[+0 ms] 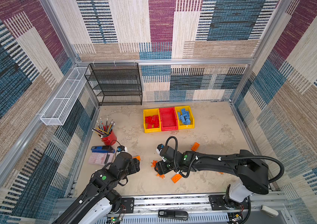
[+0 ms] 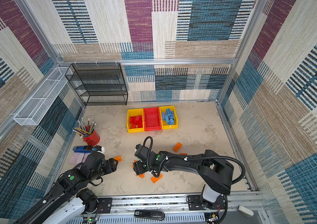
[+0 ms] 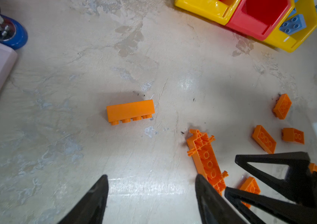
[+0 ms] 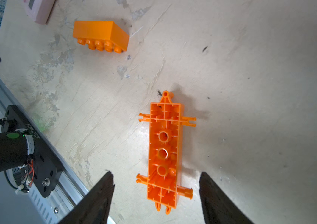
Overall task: Sort the legos into containers by color
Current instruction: Pick up the lego from the bottom-center of the table, then place the lego in the container.
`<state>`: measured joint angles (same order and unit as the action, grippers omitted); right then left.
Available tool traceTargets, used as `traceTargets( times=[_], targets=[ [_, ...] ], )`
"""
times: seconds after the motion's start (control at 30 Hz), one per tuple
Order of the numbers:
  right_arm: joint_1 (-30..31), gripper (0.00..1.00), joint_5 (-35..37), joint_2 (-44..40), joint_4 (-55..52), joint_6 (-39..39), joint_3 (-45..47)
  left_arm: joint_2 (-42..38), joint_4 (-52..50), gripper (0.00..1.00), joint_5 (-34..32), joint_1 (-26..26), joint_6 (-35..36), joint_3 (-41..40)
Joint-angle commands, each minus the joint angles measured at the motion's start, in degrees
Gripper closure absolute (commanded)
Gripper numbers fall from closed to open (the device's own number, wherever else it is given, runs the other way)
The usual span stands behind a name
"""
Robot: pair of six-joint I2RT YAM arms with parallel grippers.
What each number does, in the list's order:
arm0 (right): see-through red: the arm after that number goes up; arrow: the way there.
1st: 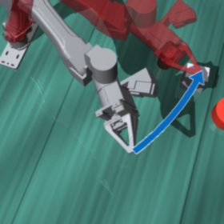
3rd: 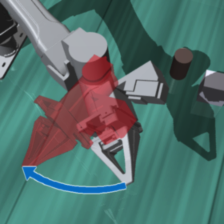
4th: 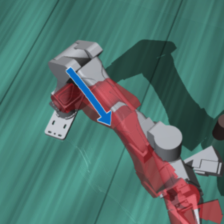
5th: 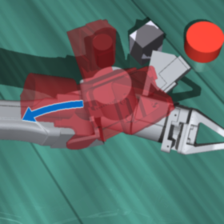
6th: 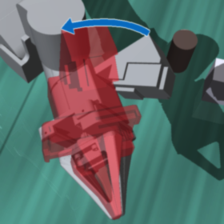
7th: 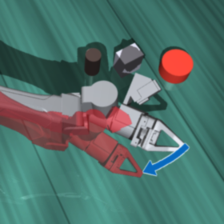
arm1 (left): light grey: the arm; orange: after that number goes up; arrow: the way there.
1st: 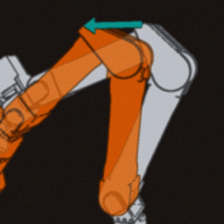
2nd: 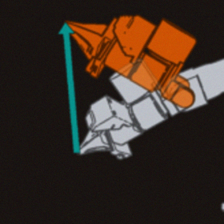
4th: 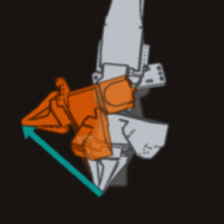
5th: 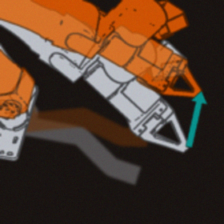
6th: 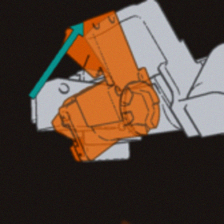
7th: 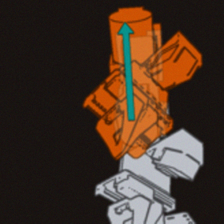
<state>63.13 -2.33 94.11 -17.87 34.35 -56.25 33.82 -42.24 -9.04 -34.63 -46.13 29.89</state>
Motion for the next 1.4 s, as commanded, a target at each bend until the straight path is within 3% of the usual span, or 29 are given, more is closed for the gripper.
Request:
traceTargets(
  times=[0.0,0.57,0.67,0.8,0.93,1.17,1.37],
  targets=[
    [1.0,0.29,3.11,1.17,-0.02,1.76,-0.81,-2.2,-1.41,0.29,-0.63,0.0,-2.43,-1.27],
    [3.49,0.4,12.83,12.33,-8.91,1.78,-9.03,-5.99,-3.31,0.29,-2.55,0.01,-2.49,-1.92],
    [3.49,0.48,12.55,13.52,-9.16,1.5,-9.56,-5.92,-3.03,0.28,-2.65,0.0,-2.04,-1.6],
    [3.49,0.69,12.83,13.47,-10.24,1.36,-10.45,-5.56,-2.79,0.28,-2.96,0.05,-1.73,-1.38],
    [2.9,0.71,14.69,11.33,-11.13,0.29,-10.8,-4.45,-1.87,0.27,-2.61,0.0,-0.62,-0.44],
    [-4.85,0.72,16.4,5.87,-12.72,-4.59,-11.59,4.39,0.4,0.19,-0.07,0.03,4.91,6.44],
    [-14.44,0.71,16.08,6.69,-12.5,-12.84,-19.65,14.34,5.02,0.01,2.04,0.0,9.22,12.85]
  ],
)
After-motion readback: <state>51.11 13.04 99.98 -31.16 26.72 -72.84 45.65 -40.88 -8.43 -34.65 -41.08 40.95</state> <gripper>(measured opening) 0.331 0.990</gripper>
